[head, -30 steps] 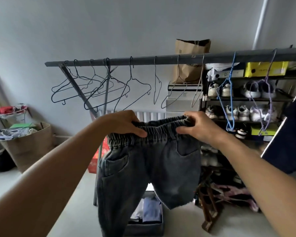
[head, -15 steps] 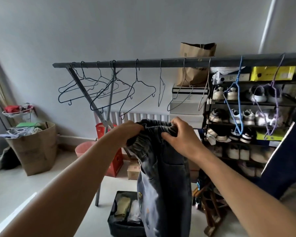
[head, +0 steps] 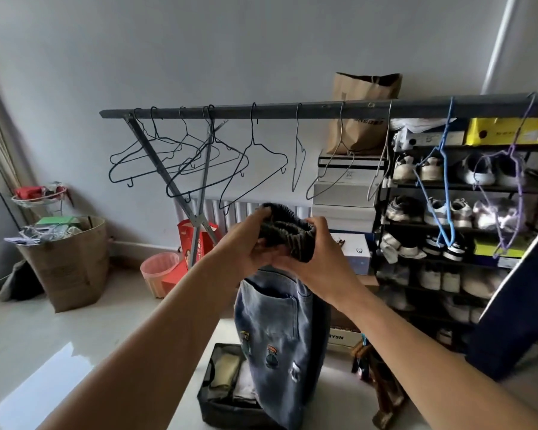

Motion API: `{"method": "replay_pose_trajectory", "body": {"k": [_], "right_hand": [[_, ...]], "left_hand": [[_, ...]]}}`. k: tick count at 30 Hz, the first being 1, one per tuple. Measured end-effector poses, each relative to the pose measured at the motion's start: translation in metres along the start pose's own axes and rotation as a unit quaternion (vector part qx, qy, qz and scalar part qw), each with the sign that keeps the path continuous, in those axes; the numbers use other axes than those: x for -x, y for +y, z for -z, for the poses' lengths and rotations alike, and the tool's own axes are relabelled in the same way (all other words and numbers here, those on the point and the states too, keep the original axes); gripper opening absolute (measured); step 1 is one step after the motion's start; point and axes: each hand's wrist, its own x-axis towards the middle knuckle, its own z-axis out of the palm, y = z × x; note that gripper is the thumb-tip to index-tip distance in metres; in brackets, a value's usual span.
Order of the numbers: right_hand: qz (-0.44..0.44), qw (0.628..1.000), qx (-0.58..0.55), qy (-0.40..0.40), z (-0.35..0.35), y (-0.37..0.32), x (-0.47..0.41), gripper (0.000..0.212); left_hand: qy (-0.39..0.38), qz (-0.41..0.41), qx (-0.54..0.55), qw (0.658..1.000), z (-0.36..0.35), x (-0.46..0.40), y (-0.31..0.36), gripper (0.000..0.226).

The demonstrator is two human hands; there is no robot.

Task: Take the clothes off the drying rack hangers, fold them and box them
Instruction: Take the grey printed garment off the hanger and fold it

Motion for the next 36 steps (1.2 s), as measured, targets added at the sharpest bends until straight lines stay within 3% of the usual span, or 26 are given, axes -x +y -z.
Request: {"method": "replay_pose_trajectory", "body": {"k": [2, 4, 7, 9, 10, 13, 14, 16, 18, 21, 23, 26, 29, 31, 33, 36], "right_hand": [[-0.005, 0.997, -0.066, 0.036, 0.005, 0.002, -0.007, 0.046], [-0.027, 0.987, -0.14, 0.068, 0.015, 0.002, -0.016, 0.021], [-0.034, 0.976, -0.205, 0.06, 0.033, -0.004, -0.029, 0.011], [-0.027, 0.965, -0.261, 0.026, 0.043, -0.014, -0.037, 0.01], [-0.024, 0.96, -0.279, 0.009, 0.047, -0.02, -0.039, 0.012], [-0.018, 0.955, -0.295, -0.029, 0.058, -0.027, -0.048, 0.008], [-0.015, 0.953, -0.301, -0.042, 0.062, -0.026, -0.048, 0.015], [-0.031, 0.955, -0.279, -0.093, 0.071, -0.018, -0.043, 0.06], [-0.069, 0.946, -0.274, -0.157, 0.07, -0.002, -0.027, 0.082], [-0.131, 0.928, -0.288, -0.196, 0.055, 0.021, -0.004, 0.056], [-0.165, 0.925, -0.313, -0.141, 0.047, 0.025, -0.001, 0.04], [-0.167, 0.906, -0.377, -0.097, 0.045, 0.017, -0.005, 0.037], [-0.156, 0.898, -0.404, -0.075, 0.047, 0.01, -0.012, 0.031], [-0.157, 0.895, -0.414, -0.059, 0.048, 0.008, -0.018, 0.022], [-0.167, 0.89, -0.421, -0.042, 0.047, 0.009, -0.022, 0.014], [-0.202, 0.889, -0.41, -0.026, 0.043, 0.016, -0.025, 0.013]], "left_hand": [[-0.046, -0.026, -0.011, 0.999, 0.005, 0.005, 0.002, 0.052], [-0.043, -0.119, -0.153, 0.98, 0.017, 0.006, 0.003, 0.066], [0.012, -0.225, -0.33, 0.917, 0.038, 0.0, 0.004, 0.094], [-0.052, -0.223, -0.344, 0.911, 0.045, -0.005, 0.004, 0.102], [-0.088, -0.212, -0.347, 0.909, 0.046, -0.009, 0.005, 0.095], [-0.111, -0.205, -0.311, 0.922, 0.039, -0.008, 0.01, 0.063], [-0.113, -0.2, -0.277, 0.933, 0.038, -0.008, 0.011, 0.059], [-0.128, -0.18, -0.196, 0.956, 0.033, -0.007, 0.011, 0.057], [-0.13, -0.168, -0.14, 0.967, 0.029, -0.006, 0.01, 0.051], [-0.093, -0.139, -0.117, 0.979, 0.026, -0.007, 0.009, 0.048], [-0.103, -0.101, -0.109, 0.984, 0.029, -0.007, 0.007, 0.054], [-0.151, -0.037, -0.034, 0.987, 0.039, -0.001, -0.002, 0.043], [-0.193, -0.033, 0.066, 0.978, 0.06, -0.001, -0.022, 0.059], [-0.217, -0.025, 0.071, 0.973, 0.073, -0.004, -0.042, 0.091], [-0.228, 0.002, 0.075, 0.971, 0.086, -0.009, -0.062, 0.108], [-0.258, 0.014, 0.039, 0.965, 0.093, -0.004, -0.072, 0.094]]}}
